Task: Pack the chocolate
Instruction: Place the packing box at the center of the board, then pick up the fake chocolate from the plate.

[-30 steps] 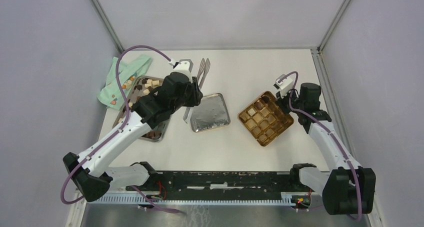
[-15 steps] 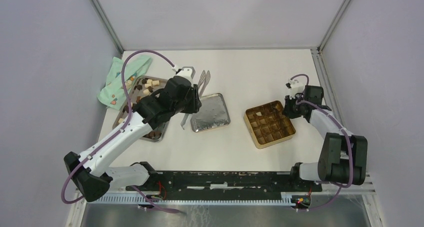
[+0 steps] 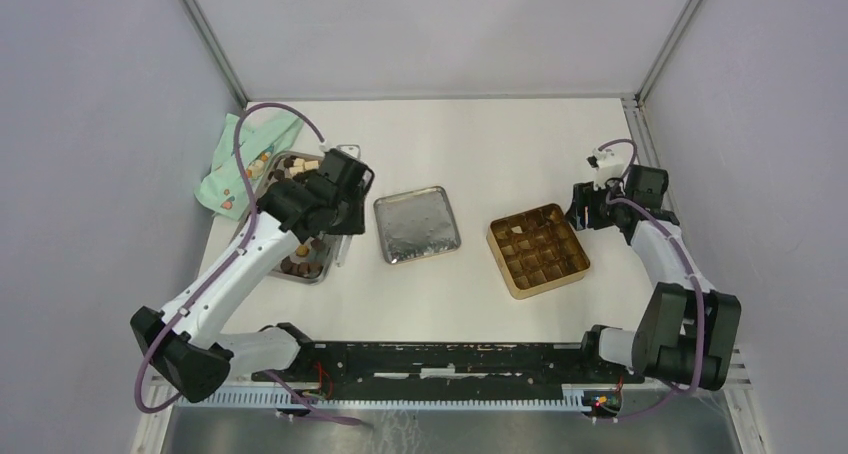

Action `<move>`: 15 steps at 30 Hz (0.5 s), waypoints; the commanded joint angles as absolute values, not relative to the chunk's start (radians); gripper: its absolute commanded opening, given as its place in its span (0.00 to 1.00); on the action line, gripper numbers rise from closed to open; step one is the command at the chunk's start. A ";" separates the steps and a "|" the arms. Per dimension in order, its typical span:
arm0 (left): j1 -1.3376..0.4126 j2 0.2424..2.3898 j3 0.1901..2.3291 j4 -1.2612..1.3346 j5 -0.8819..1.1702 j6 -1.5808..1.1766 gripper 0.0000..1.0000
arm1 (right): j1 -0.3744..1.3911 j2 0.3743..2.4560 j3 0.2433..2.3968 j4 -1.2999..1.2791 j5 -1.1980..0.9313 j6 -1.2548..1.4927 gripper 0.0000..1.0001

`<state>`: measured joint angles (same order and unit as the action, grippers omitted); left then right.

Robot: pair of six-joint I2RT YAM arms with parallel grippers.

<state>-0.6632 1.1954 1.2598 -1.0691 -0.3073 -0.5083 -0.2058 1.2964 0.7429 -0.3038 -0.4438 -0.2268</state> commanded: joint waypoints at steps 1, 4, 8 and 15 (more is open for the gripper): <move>-0.403 1.193 1.265 -1.049 -0.205 -0.420 0.41 | -0.234 1.203 0.769 -0.308 -0.571 -0.305 0.68; -0.216 1.247 1.267 -0.984 -0.063 -0.359 0.41 | -0.240 1.162 0.719 -0.272 -0.644 -0.301 0.71; -0.125 1.354 1.305 -0.956 -0.015 -0.298 0.41 | -0.241 1.129 0.666 -0.239 -0.695 -0.296 0.72; -0.060 1.498 1.380 -0.897 0.093 -0.271 0.41 | -0.245 1.135 0.647 -0.216 -0.720 -0.290 0.73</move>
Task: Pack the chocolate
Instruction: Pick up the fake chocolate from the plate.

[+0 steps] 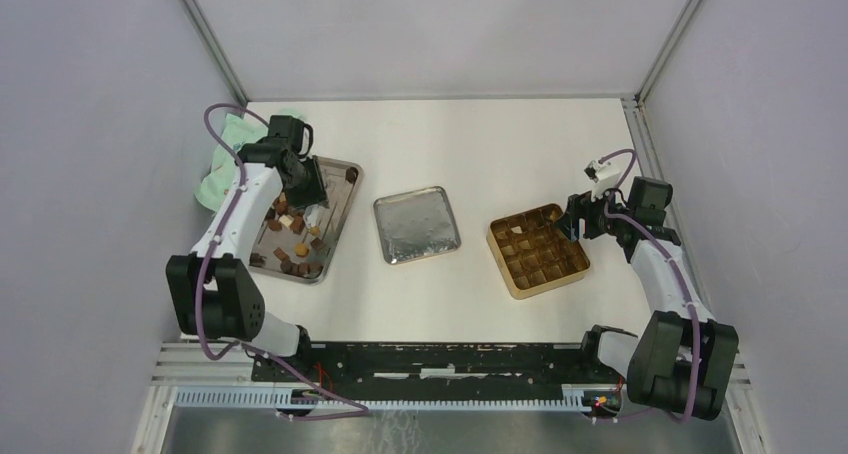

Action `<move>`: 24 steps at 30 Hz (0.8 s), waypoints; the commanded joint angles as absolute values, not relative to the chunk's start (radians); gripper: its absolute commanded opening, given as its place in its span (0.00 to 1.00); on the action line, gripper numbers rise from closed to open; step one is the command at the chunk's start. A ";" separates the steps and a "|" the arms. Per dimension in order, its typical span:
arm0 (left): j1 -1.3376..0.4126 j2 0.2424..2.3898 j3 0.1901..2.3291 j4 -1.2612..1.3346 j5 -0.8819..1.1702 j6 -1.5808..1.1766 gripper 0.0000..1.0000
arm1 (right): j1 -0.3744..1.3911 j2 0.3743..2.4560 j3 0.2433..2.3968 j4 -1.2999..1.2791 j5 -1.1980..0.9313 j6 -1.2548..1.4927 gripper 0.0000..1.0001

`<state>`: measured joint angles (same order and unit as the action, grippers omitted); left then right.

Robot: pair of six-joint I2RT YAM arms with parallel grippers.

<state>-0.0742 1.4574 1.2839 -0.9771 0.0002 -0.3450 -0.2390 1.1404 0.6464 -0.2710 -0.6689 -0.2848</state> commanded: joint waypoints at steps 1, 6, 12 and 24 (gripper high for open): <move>-0.060 1.516 1.393 -0.894 0.103 -0.268 0.41 | -0.246 1.138 0.648 -0.218 -0.723 -0.289 0.73; -0.060 1.589 1.428 -0.870 0.147 -0.262 0.41 | -0.247 1.149 0.646 -0.216 -0.730 -0.290 0.73; -0.063 1.656 1.467 -0.863 0.160 -0.248 0.41 | -0.247 1.160 0.646 -0.216 -0.733 -0.290 0.73; -0.139 1.738 1.544 -0.907 0.016 -0.228 0.43 | -0.247 1.177 0.650 -0.223 -0.733 -0.295 0.73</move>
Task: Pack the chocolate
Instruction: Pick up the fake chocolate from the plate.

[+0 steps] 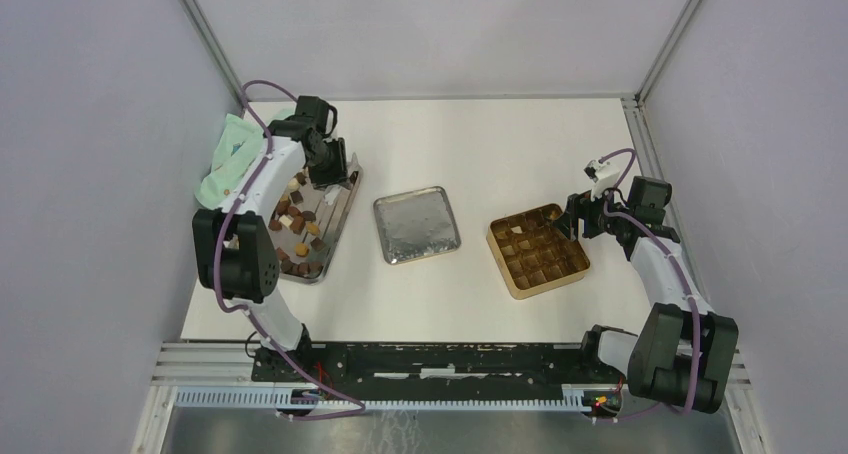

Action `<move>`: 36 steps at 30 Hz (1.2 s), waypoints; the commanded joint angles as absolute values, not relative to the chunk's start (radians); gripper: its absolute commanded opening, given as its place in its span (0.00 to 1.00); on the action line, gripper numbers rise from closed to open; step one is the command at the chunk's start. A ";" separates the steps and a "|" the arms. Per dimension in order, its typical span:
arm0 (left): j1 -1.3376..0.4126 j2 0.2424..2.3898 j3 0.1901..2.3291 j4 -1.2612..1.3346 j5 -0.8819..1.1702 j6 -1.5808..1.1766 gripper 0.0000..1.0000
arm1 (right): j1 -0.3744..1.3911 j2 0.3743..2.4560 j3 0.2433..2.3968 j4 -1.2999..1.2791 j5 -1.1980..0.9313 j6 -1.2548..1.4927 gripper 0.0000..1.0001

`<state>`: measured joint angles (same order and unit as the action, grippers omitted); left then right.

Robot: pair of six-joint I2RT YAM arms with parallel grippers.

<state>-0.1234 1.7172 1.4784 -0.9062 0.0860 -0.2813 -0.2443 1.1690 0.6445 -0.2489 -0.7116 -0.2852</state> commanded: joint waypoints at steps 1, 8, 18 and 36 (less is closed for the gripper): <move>-0.145 1.745 1.557 -0.920 0.005 -0.226 0.43 | -0.247 1.177 0.651 -0.223 -0.733 -0.295 0.73; -0.173 1.770 1.595 -0.950 -0.057 -0.213 0.43 | -0.249 1.182 0.650 -0.224 -0.732 -0.298 0.73; -0.178 1.788 1.583 -0.950 -0.051 -0.214 0.43 | -0.251 1.181 0.646 -0.222 -0.733 -0.301 0.73; -0.188 1.790 1.529 -0.958 -0.053 -0.227 0.41 | -0.256 1.175 0.643 -0.219 -0.738 -0.299 0.74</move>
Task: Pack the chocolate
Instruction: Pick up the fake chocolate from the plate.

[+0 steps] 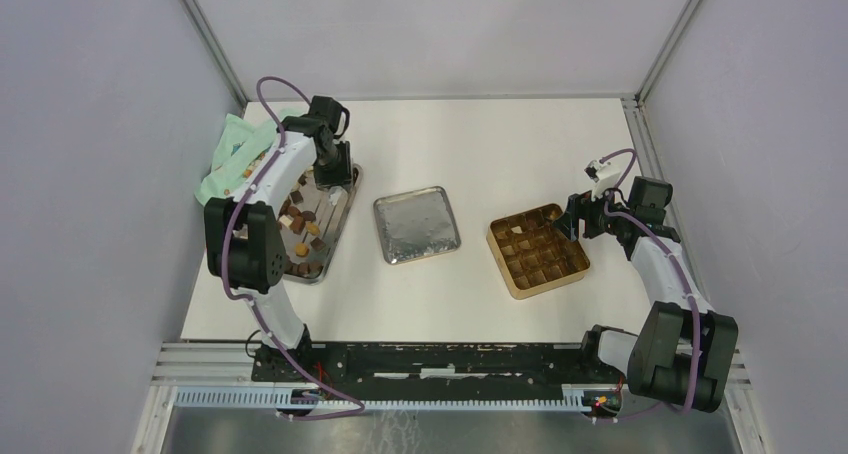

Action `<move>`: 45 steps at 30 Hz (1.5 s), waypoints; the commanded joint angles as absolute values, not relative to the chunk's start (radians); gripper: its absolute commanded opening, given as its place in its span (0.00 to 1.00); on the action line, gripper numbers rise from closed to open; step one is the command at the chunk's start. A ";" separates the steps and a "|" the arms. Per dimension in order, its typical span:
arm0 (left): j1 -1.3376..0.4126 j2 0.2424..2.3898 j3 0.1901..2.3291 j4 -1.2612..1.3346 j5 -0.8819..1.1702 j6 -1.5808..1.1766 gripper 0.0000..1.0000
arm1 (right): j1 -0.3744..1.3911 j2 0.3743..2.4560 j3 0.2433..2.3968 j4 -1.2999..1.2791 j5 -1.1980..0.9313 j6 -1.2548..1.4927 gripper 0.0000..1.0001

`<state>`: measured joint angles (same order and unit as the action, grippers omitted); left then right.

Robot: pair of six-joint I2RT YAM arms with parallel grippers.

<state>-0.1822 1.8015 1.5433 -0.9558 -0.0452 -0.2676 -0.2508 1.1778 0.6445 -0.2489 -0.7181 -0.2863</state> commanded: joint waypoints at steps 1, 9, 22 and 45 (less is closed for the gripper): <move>-0.189 1.789 1.525 -0.960 -0.055 -0.228 0.41 | -0.256 1.174 0.643 -0.220 -0.738 -0.299 0.74; -0.190 1.786 1.507 -0.962 -0.064 -0.232 0.40 | -0.257 1.174 0.641 -0.218 -0.741 -0.298 0.74; -0.190 1.791 1.520 -0.983 -0.057 -0.236 0.43 | -0.258 1.170 0.641 -0.218 -0.744 -0.296 0.74; -0.192 1.678 1.498 -0.968 -0.054 -0.245 0.02 | -0.258 1.157 0.638 -0.221 -0.750 -0.299 0.74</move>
<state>-0.1875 1.7927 1.5040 -0.9791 -0.0513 -0.2676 -0.2520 1.1774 0.6407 -0.2489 -0.7258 -0.2859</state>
